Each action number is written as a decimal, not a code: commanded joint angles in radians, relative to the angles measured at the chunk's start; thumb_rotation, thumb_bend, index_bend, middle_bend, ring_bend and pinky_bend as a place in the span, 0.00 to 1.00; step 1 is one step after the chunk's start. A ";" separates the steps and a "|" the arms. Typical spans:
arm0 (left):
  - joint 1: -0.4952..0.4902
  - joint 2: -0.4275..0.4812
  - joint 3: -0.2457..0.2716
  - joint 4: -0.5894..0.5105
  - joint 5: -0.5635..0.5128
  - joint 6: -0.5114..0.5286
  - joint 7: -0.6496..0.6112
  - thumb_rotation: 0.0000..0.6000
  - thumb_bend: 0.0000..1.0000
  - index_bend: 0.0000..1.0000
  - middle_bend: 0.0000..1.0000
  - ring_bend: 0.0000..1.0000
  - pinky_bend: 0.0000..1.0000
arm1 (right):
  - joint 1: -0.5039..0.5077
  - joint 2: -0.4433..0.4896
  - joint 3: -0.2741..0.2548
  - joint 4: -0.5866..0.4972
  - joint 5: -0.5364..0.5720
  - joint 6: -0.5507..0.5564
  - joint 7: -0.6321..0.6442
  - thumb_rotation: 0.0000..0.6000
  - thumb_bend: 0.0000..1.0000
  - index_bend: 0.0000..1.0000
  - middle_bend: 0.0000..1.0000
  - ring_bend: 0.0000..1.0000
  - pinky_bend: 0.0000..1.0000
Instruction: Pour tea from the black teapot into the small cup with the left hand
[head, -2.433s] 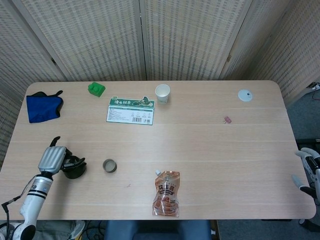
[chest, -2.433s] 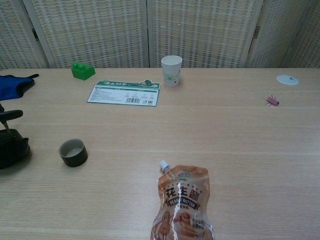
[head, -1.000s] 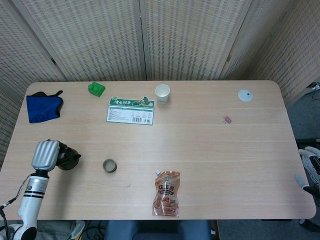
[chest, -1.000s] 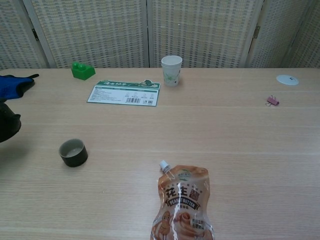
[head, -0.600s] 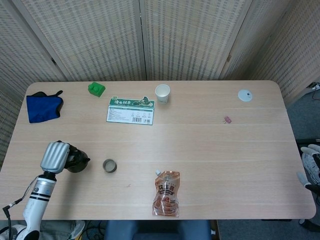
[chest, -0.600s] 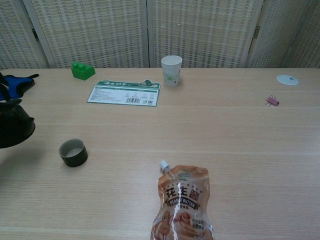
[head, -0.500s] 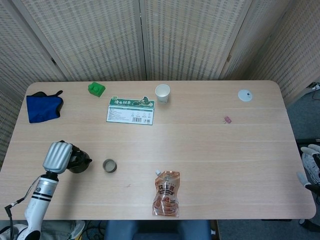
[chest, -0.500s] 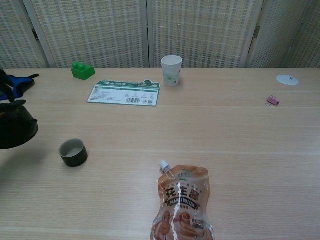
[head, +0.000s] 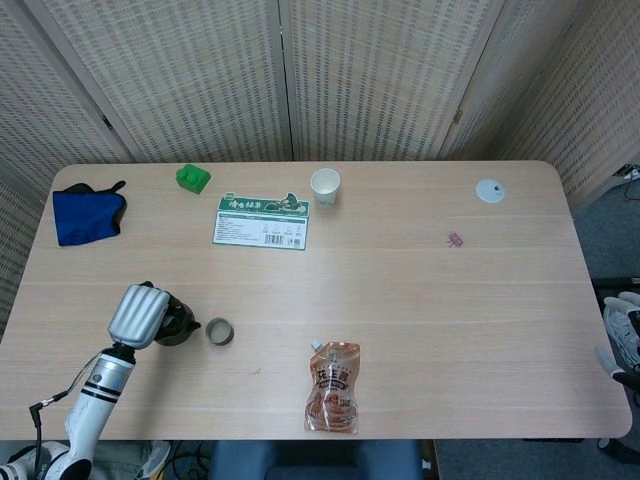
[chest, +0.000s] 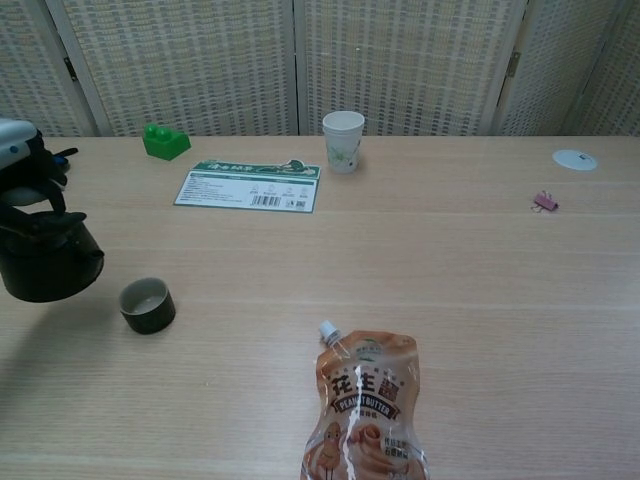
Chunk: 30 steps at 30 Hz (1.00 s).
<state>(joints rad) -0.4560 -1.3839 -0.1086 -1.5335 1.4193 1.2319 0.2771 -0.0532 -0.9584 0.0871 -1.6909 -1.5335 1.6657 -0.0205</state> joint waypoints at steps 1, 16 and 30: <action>-0.004 -0.001 0.000 -0.003 0.003 -0.001 0.007 0.88 0.38 1.00 1.00 1.00 0.57 | -0.001 -0.001 0.000 0.002 0.000 0.001 0.003 1.00 0.19 0.30 0.26 0.22 0.25; -0.013 -0.006 0.008 -0.016 0.014 -0.001 0.038 1.00 0.43 1.00 1.00 1.00 0.57 | -0.007 -0.005 -0.002 0.015 0.001 0.005 0.015 1.00 0.19 0.30 0.26 0.22 0.25; -0.027 -0.029 0.016 0.001 0.038 0.004 0.088 1.00 0.43 1.00 1.00 1.00 0.57 | -0.010 -0.007 -0.001 0.024 0.004 0.005 0.025 1.00 0.19 0.30 0.26 0.22 0.25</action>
<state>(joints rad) -0.4814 -1.4114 -0.0938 -1.5347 1.4556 1.2355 0.3630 -0.0635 -0.9650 0.0858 -1.6670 -1.5295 1.6703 0.0042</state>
